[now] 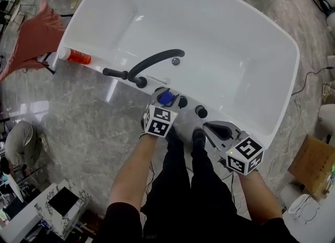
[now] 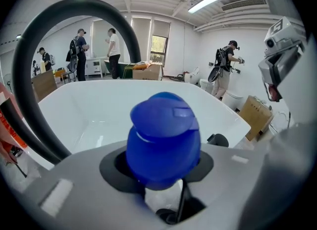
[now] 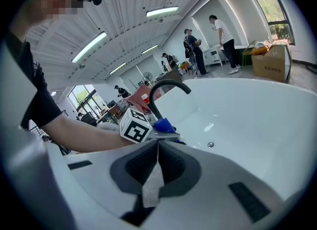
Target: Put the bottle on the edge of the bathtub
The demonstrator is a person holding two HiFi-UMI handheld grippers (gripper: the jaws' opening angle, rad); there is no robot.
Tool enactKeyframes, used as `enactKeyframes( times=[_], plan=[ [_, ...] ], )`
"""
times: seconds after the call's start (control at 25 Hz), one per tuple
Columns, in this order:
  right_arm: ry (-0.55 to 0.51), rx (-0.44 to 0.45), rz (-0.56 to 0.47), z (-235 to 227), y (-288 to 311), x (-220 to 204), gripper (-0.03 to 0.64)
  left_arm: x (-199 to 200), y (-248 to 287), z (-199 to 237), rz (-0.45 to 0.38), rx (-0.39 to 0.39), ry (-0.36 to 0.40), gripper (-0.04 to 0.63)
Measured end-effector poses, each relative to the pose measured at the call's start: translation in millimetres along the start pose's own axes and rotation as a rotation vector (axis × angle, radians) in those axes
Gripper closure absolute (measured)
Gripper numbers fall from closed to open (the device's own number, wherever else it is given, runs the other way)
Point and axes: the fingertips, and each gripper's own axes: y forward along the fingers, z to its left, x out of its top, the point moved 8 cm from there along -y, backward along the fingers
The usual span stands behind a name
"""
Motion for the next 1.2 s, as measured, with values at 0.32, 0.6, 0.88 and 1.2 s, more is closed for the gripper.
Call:
enactKeyframes(
  times=[0.32,0.6,0.88,1.2],
  plan=[
    [0.006,0.008,-0.011,1,1,0,0.604,8,-6,-6,-0.003,0.0,0.008,0.437],
    [0.013,0.0,-0.022,-2,-7,0,0.604,9,-4,-18,0.007,0.042,0.062,0.439],
    [0.013,0.002,-0.028,-2,-14,-1,0.604,7,-9,-22,0.031,0.046,0.077,0.426],
    [0.005,0.009,-0.031,1,-19,-1,0.604,7,-15,-20,0.032,0.064,0.063,0.426]
  ],
)
